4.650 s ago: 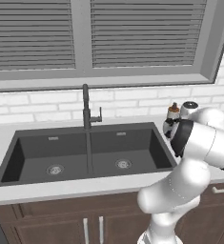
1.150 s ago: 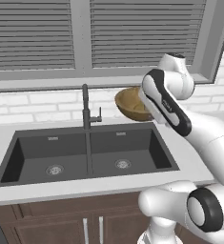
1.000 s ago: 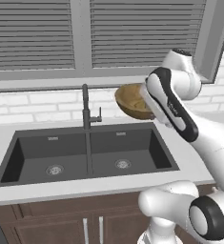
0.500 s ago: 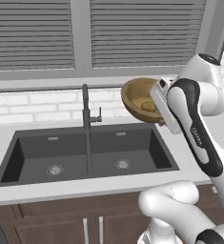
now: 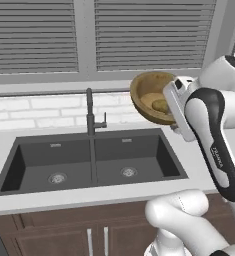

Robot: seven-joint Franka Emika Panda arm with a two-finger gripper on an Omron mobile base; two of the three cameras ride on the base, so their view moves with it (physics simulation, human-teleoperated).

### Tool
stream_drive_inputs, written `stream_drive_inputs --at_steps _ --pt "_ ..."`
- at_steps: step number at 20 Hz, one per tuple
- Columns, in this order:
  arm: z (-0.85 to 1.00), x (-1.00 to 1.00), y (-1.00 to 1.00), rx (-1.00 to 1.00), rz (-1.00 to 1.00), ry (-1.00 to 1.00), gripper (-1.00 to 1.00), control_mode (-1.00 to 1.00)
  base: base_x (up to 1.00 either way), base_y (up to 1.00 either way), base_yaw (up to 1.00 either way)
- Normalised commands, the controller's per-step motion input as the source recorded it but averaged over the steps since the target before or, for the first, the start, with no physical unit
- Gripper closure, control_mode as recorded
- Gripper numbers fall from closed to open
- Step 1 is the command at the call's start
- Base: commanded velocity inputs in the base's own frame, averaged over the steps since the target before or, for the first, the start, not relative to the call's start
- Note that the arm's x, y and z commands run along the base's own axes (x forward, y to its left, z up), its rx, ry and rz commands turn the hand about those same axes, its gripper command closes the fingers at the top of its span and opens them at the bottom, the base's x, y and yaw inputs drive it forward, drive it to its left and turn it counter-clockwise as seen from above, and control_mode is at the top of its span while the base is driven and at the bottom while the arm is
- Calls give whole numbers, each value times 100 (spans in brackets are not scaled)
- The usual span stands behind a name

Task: Pick the potato from the sink and place it in the bowl. Then pick the bowl and place it in the microwave. Then close the microwave door and press the start button.

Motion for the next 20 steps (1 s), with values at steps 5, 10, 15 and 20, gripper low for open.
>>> stream_drive_inputs --at_steps 5,10,15,20 --pt "0 0 0 0 0 0 100 100 -52 31 10" --pt "0 0 0 0 0 0 100 100 -64 45 73" --pt "0 0 0 0 0 0 100 100 -5 0 100" --pt "0 0 0 0 0 0 100 100 -7 0 100"
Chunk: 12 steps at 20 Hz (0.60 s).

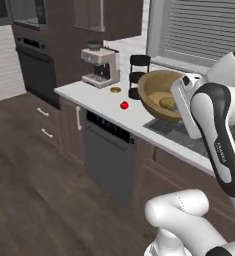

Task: Pick the potato from the sink and place it in the bowl. Then pick the bowl and place it in the microwave. Then close the microwave door and press the start button.

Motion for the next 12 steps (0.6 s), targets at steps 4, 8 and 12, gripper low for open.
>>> stream_drive_inputs --at_steps 4,8,12 --pt "0 0 0 0 0 0 100 100 -8 0 100" --pt "0 0 0 0 0 0 100 100 -4 32 89" --pt "0 0 0 0 0 0 100 100 82 75 35"
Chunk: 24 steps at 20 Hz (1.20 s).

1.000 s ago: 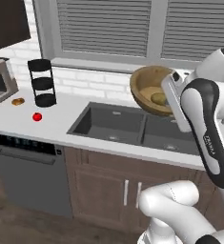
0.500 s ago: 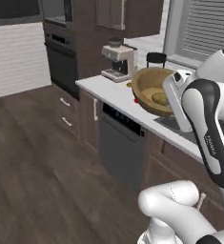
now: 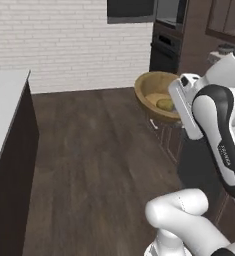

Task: Pick the potato from the sink and place it in the bowl. Then pick the bowl and place it in the microwave. Then close the microwave door and press the start button.

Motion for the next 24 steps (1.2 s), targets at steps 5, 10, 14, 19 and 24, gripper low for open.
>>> stream_drive_inputs --at_steps 5,10,14,19,24 --pt "0 0 0 0 0 0 100 100 100 33 0" --pt "0 0 0 0 0 0 100 100 100 9 -1" --pt "0 0 0 0 0 0 100 100 100 0 -8" --pt "0 0 0 0 0 0 100 100 100 0 -30" --pt "0 0 0 0 0 0 100 100 100 12 -49"
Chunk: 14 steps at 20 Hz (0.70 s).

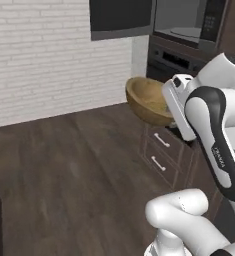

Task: Pick the potato from the sink and place it in the bowl. Then pick the bowl and place it in the microwave. Then close the microwave door and press the start button.

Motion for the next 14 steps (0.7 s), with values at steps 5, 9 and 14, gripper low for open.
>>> stream_drive_inputs --at_steps 5,9,14 --pt "0 0 0 0 0 0 100 100 100 26 -58" --pt "0 0 0 0 0 0 100 100 100 51 -60" --pt "0 0 0 0 0 0 100 100 100 44 -59"
